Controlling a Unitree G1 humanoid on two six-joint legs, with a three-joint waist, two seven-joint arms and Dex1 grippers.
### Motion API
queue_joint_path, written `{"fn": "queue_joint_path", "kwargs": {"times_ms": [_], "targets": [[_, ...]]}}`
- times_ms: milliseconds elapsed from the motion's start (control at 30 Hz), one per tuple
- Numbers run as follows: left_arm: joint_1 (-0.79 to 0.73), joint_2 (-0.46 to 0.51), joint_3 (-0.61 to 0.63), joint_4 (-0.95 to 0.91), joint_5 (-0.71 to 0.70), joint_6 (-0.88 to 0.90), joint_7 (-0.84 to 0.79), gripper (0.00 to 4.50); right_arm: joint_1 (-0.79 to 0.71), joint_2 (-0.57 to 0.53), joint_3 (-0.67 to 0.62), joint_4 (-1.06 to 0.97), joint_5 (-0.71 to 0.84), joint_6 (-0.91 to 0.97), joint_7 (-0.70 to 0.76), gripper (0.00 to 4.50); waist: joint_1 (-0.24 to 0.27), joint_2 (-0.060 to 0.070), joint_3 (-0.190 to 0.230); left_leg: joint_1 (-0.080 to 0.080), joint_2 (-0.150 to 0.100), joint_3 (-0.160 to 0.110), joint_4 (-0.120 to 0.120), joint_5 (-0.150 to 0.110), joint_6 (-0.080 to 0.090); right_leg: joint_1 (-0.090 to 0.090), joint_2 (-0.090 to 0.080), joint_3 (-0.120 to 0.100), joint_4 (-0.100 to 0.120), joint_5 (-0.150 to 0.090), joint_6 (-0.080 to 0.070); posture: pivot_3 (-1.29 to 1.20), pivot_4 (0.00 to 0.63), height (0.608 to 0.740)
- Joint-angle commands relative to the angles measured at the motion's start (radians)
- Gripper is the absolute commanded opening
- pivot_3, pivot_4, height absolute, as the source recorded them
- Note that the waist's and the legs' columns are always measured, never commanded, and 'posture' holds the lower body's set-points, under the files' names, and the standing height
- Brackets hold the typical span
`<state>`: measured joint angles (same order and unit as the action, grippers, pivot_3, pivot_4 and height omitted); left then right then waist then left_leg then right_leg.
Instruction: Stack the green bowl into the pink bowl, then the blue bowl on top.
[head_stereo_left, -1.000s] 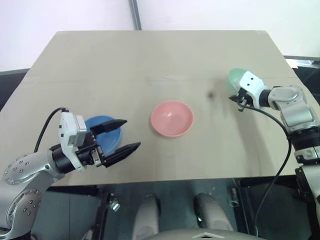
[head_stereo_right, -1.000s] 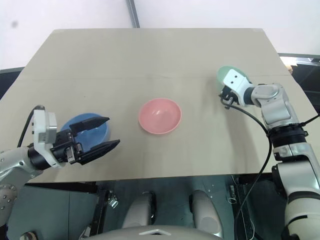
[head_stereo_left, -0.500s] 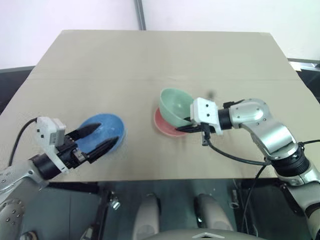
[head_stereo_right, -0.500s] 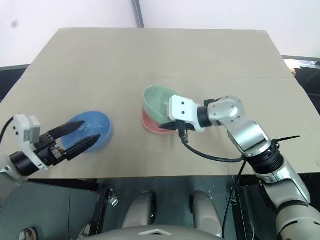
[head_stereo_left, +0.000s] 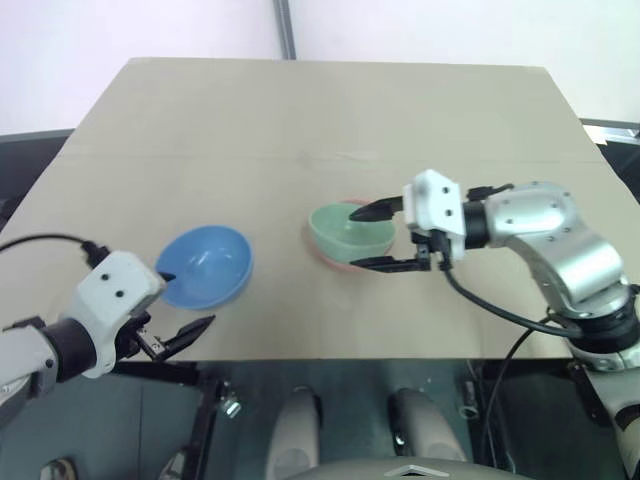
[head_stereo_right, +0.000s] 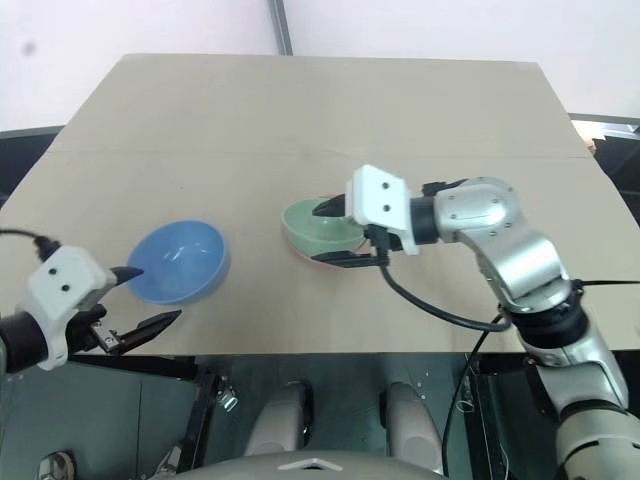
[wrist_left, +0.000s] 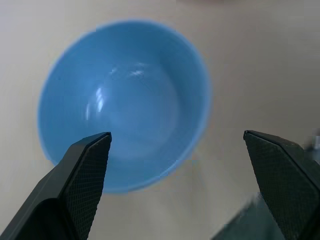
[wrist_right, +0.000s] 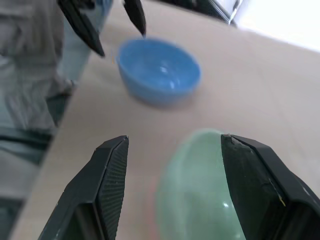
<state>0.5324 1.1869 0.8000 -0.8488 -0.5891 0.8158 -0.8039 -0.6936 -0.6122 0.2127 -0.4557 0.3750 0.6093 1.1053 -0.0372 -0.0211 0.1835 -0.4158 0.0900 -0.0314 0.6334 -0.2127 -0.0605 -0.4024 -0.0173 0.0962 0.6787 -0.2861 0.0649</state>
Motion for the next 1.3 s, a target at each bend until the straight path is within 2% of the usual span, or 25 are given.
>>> {"fn": "queue_joint_path", "kwargs": {"times_ms": [33, 233, 467, 567, 600, 633, 767, 833, 1100, 1200, 1300], "targets": [[-0.020, 0.107, -0.007, -0.035, 0.079, 0.026, -0.084, 4.50, -0.001, -0.033, -0.066, -0.035, 0.058, 0.048, -0.012, 3.22, -0.006, 0.000, 0.000, 0.000, 0.000, 0.000, 0.000, 0.000, 0.000, 0.000, 0.000, 0.000, 0.000, 0.000, 0.000, 0.00, 0.150, 0.740], [-0.024, 0.279, -0.172, -0.012, 0.315, 0.029, -0.089, 4.50, 0.040, -0.115, -0.123, -0.079, 0.102, 0.058, -0.006, 3.22, -0.005, 0.002, 0.001, -0.001, 0.000, 0.001, -0.005, 0.000, 0.000, -0.004, 0.001, 0.001, 0.000, 0.002, 0.003, 0.00, 0.150, 0.740], [-0.172, 0.326, -0.461, 0.058, 0.419, 0.007, 0.004, 4.50, 0.159, -0.209, -0.178, -0.166, 0.139, -0.002, 0.027, 3.22, -0.004, 0.002, 0.001, -0.014, 0.000, 0.000, -0.005, 0.000, 0.000, -0.014, 0.001, 0.000, 0.000, 0.002, 0.003, 0.00, 0.150, 0.740], [-0.245, 0.310, -0.573, 0.079, 0.445, -0.011, 0.019, 3.57, 0.195, -0.226, -0.189, -0.193, 0.147, -0.025, 0.027, 3.29, -0.004, 0.002, 0.001, -0.014, 0.000, 0.000, -0.003, 0.000, 0.000, -0.014, 0.001, 0.000, 0.000, 0.002, 0.003, 0.00, 0.150, 0.740], [-0.258, 0.304, -0.592, 0.084, 0.450, -0.013, 0.015, 3.00, 0.201, -0.227, -0.189, -0.199, 0.148, -0.030, 0.022, 3.29, -0.004, 0.002, 0.001, -0.014, 0.000, 0.000, -0.003, 0.000, 0.000, -0.014, 0.001, 0.000, 0.001, 0.002, 0.003, 0.00, 0.150, 0.740], [-0.274, 0.297, -0.616, 0.089, 0.459, -0.015, 0.015, 2.67, 0.206, -0.227, -0.190, -0.202, 0.148, -0.038, 0.018, 3.29, -0.004, 0.002, 0.001, -0.014, 0.000, 0.000, -0.002, 0.000, 0.000, -0.013, 0.001, 0.000, 0.001, 0.002, 0.003, 0.00, 0.150, 0.740], [-0.312, 0.273, -0.679, 0.105, 0.490, -0.026, 0.007, 0.74, 0.214, -0.227, -0.192, -0.196, 0.142, -0.063, 0.000, 3.29, -0.003, 0.001, 0.001, -0.014, 0.000, 0.000, 0.001, 0.000, 0.000, -0.013, 0.001, 0.000, 0.002, 0.002, 0.003, 0.00, 0.150, 0.740], [-0.321, 0.261, -0.688, 0.112, 0.504, -0.032, 0.000, 0.05, 0.218, -0.230, -0.191, -0.190, 0.140, -0.074, -0.003, 3.29, -0.002, 0.001, 0.001, -0.014, 0.000, 0.000, 0.001, 0.000, 0.000, -0.012, 0.001, 0.000, 0.002, 0.002, 0.003, 0.00, 0.150, 0.740], [-0.371, 0.209, -0.615, 0.129, 0.511, -0.137, -0.064, 0.05, 0.216, -0.231, -0.179, -0.158, 0.130, -0.101, -0.020, 3.29, -0.001, 0.001, 0.001, -0.013, 0.000, -0.001, 0.002, 0.000, 0.000, -0.012, 0.001, 0.000, 0.003, 0.002, 0.003, 0.00, 0.150, 0.740], [-0.508, 0.174, -0.580, 0.135, 0.429, -0.221, -0.125, 0.05, 0.217, -0.232, -0.181, -0.149, 0.127, -0.103, -0.028, 3.29, 0.007, 0.001, 0.001, -0.015, 0.000, -0.001, 0.003, 0.000, 0.000, -0.011, 0.001, -0.001, 0.003, 0.002, 0.003, 0.00, 0.150, 0.740], [-0.752, 0.174, -0.637, 0.176, 0.335, -0.270, -0.209, 0.05, 0.217, -0.239, -0.196, -0.143, 0.128, -0.101, -0.042, 3.29, 0.015, 0.001, 0.001, -0.015, 0.000, -0.002, 0.004, 0.000, 0.000, -0.011, 0.001, -0.002, 0.003, 0.002, 0.003, 0.00, 0.150, 0.740]]}}
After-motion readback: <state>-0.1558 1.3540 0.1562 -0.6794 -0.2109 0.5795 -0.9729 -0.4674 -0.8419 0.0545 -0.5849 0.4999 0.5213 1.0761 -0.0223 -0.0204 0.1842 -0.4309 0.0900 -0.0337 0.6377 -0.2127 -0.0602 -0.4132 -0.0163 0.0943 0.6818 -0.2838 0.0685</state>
